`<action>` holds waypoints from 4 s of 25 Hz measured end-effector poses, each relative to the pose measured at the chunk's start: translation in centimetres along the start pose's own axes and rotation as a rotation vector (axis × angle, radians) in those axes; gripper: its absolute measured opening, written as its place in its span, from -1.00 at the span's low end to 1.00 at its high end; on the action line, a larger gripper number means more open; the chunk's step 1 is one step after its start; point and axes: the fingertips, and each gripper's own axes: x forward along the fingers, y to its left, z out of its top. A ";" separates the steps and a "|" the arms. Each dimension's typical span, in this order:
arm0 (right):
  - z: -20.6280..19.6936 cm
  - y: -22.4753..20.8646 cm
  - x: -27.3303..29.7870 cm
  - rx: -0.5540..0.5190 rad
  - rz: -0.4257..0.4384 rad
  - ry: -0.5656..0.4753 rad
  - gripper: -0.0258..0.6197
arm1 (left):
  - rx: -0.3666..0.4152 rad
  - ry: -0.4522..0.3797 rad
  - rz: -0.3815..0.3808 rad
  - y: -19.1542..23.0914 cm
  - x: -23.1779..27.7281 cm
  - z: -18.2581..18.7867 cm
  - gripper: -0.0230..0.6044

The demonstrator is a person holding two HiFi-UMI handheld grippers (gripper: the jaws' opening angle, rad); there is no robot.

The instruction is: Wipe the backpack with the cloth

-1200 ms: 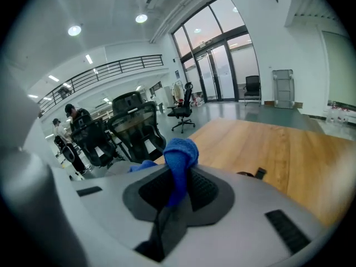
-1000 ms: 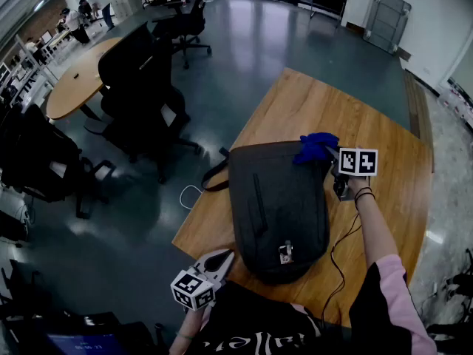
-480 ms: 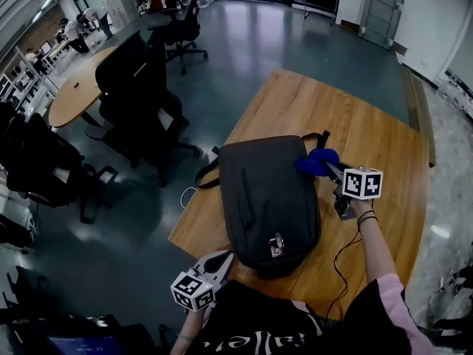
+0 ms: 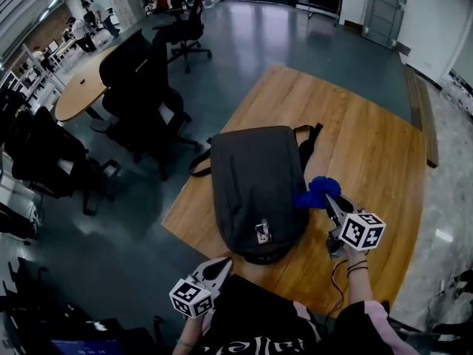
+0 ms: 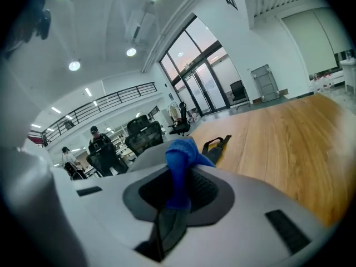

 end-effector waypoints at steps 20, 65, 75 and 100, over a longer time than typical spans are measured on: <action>-10.9 13.4 -10.4 -0.124 0.146 0.081 -0.75 | 0.000 -0.041 0.056 -2.4 -6.9 -3.8 -0.93; -29.6 23.3 -34.1 -0.156 0.221 0.198 -0.75 | 0.050 -0.062 -0.060 -22.7 -18.6 -17.3 -0.93; -30.5 23.5 -36.1 -0.183 0.284 0.194 -0.75 | 0.107 -0.075 -0.025 -25.7 -18.9 -17.2 -0.93; -31.2 23.9 -35.9 -0.256 0.300 0.222 -0.75 | 0.197 -0.130 -0.079 -28.7 -16.5 -14.0 -0.93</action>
